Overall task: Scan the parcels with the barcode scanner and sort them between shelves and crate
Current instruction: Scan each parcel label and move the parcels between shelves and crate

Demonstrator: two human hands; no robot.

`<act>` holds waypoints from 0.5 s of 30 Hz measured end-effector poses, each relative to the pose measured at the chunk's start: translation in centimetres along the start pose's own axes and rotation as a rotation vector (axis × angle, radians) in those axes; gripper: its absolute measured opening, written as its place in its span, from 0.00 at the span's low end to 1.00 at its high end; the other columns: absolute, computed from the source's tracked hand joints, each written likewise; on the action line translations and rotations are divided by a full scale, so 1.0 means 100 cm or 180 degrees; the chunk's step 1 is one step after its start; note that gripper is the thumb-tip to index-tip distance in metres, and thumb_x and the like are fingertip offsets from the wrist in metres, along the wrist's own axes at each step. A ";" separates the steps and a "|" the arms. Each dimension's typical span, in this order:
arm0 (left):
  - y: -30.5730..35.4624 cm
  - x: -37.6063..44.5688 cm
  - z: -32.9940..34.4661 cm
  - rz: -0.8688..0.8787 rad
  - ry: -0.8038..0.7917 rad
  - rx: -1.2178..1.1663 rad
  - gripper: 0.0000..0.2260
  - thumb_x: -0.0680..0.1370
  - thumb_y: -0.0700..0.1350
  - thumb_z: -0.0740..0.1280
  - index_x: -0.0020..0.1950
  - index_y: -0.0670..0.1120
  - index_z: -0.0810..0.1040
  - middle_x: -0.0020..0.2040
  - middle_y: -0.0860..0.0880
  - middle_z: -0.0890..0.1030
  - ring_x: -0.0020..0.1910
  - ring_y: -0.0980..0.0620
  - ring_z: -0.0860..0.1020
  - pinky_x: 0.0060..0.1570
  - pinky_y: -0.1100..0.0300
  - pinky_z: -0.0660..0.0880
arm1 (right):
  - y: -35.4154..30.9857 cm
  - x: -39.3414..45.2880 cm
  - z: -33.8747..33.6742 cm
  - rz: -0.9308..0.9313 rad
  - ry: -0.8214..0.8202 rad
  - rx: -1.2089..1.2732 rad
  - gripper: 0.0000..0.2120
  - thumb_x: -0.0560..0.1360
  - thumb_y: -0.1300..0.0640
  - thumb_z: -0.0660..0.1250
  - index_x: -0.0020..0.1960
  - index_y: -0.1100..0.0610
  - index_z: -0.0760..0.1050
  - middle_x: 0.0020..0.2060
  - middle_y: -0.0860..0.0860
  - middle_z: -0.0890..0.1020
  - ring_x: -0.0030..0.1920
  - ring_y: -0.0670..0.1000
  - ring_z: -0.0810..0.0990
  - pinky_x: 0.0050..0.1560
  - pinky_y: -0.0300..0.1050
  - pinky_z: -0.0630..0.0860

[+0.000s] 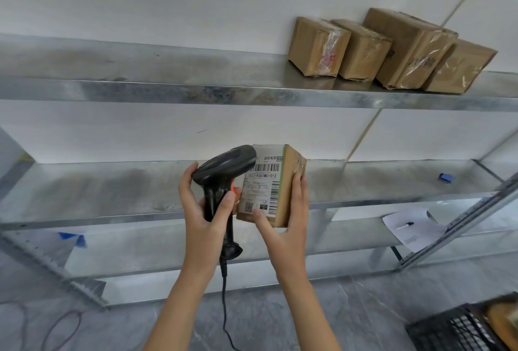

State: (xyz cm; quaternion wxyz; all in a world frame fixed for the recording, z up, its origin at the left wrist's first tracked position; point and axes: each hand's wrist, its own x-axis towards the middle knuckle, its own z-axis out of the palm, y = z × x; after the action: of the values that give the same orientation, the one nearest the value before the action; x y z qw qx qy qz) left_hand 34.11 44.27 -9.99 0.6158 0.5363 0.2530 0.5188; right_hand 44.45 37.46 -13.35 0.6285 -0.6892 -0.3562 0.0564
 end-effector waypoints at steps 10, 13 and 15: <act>0.011 -0.006 -0.014 0.0068 -0.0565 0.0436 0.28 0.75 0.46 0.69 0.68 0.69 0.64 0.48 0.45 0.83 0.33 0.43 0.80 0.31 0.55 0.78 | 0.017 0.011 -0.014 -0.0675 0.0936 -0.0859 0.43 0.72 0.45 0.69 0.80 0.55 0.55 0.80 0.53 0.55 0.71 0.35 0.57 0.68 0.27 0.53; 0.011 -0.009 -0.013 0.0157 -0.0695 0.0515 0.28 0.76 0.45 0.68 0.70 0.68 0.63 0.46 0.45 0.82 0.30 0.43 0.75 0.30 0.55 0.76 | 0.022 0.011 -0.014 -0.0711 0.0987 -0.0886 0.42 0.72 0.45 0.69 0.80 0.56 0.56 0.80 0.54 0.55 0.73 0.38 0.57 0.70 0.29 0.52; 0.011 -0.010 -0.012 0.0192 -0.0732 0.0561 0.29 0.76 0.44 0.68 0.70 0.67 0.63 0.44 0.44 0.81 0.30 0.39 0.73 0.30 0.54 0.76 | 0.024 0.011 -0.014 -0.0698 0.0977 -0.0859 0.43 0.72 0.45 0.69 0.80 0.55 0.55 0.81 0.53 0.54 0.73 0.42 0.59 0.70 0.31 0.54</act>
State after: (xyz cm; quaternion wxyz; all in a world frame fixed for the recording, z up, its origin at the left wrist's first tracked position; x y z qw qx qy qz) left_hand 32.30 43.72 -9.59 0.5753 0.6516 0.2092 0.4480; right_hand 46.99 37.01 -14.88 0.5798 -0.7246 -0.3335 -0.1659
